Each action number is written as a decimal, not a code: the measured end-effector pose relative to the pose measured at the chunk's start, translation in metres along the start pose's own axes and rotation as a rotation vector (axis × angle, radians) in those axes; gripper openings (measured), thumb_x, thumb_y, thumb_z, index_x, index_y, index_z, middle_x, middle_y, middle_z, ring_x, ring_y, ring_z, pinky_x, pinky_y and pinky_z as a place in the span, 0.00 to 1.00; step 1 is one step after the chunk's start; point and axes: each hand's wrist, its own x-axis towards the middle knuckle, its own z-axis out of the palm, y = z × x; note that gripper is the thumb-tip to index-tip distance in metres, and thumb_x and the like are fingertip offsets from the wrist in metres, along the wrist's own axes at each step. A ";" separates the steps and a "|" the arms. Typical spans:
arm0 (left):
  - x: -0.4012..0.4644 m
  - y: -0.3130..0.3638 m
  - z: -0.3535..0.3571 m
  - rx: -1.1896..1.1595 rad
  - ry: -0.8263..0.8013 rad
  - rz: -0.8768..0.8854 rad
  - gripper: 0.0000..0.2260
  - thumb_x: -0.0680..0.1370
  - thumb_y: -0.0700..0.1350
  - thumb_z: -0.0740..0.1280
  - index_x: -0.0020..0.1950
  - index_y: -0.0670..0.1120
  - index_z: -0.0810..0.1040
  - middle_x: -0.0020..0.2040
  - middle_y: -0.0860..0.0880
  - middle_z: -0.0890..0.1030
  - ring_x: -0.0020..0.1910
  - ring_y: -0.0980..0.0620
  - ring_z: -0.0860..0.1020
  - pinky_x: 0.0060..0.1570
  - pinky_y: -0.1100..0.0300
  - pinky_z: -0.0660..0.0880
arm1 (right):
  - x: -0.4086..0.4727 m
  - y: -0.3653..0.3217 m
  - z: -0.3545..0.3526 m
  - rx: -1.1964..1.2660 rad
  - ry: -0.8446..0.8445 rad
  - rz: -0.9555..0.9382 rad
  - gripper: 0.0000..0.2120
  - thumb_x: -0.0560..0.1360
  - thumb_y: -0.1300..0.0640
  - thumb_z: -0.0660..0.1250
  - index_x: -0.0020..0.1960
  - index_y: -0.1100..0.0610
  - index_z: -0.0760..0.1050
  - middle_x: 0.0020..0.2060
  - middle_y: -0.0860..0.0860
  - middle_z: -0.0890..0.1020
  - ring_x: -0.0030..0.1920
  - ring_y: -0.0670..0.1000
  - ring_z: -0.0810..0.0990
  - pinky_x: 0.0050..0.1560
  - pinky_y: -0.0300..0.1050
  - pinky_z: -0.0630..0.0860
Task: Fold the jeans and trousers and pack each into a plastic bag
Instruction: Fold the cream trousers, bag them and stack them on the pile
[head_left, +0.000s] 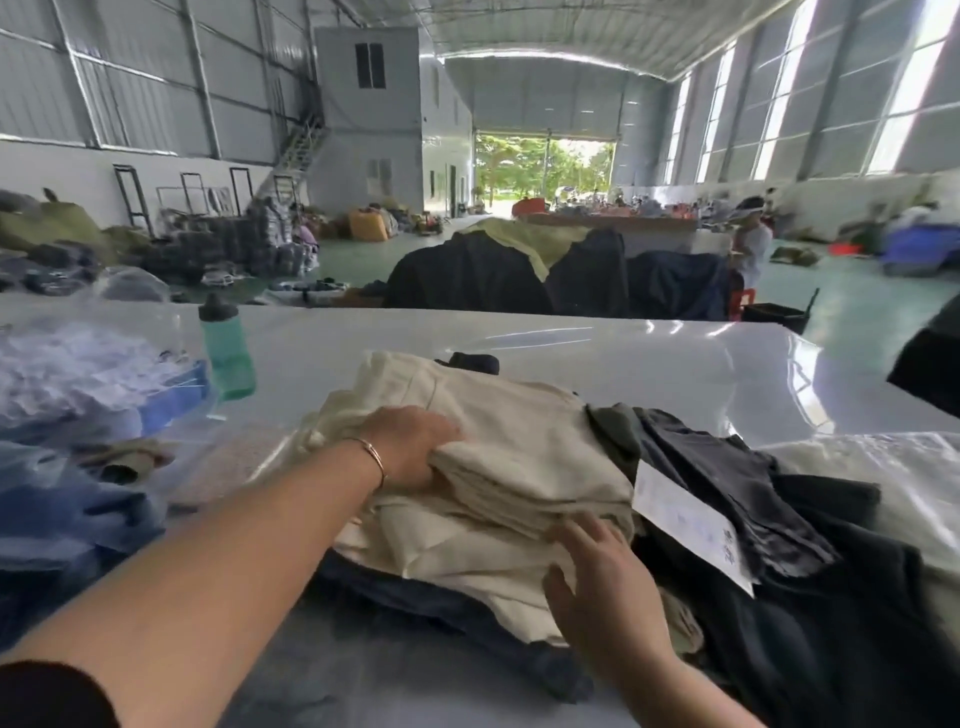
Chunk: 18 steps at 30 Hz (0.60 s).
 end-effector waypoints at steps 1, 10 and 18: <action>0.004 -0.005 -0.006 -0.059 0.029 0.005 0.17 0.74 0.57 0.66 0.62 0.57 0.73 0.62 0.52 0.77 0.60 0.48 0.75 0.57 0.57 0.71 | 0.012 -0.001 0.000 0.016 -0.002 0.075 0.12 0.72 0.55 0.64 0.55 0.49 0.75 0.54 0.44 0.76 0.55 0.49 0.75 0.46 0.41 0.70; 0.005 -0.026 -0.100 -0.263 0.601 -0.029 0.08 0.77 0.54 0.63 0.50 0.52 0.75 0.41 0.46 0.79 0.41 0.42 0.78 0.36 0.55 0.70 | 0.050 -0.034 -0.027 0.285 0.392 0.367 0.30 0.76 0.37 0.53 0.28 0.59 0.70 0.22 0.53 0.73 0.26 0.52 0.73 0.26 0.45 0.64; -0.112 -0.002 -0.201 -0.086 0.913 0.145 0.23 0.74 0.64 0.57 0.50 0.47 0.78 0.40 0.43 0.82 0.38 0.42 0.80 0.34 0.55 0.72 | 0.047 -0.044 -0.134 2.125 -0.403 0.462 0.47 0.71 0.28 0.56 0.71 0.67 0.61 0.64 0.70 0.72 0.62 0.69 0.74 0.58 0.67 0.73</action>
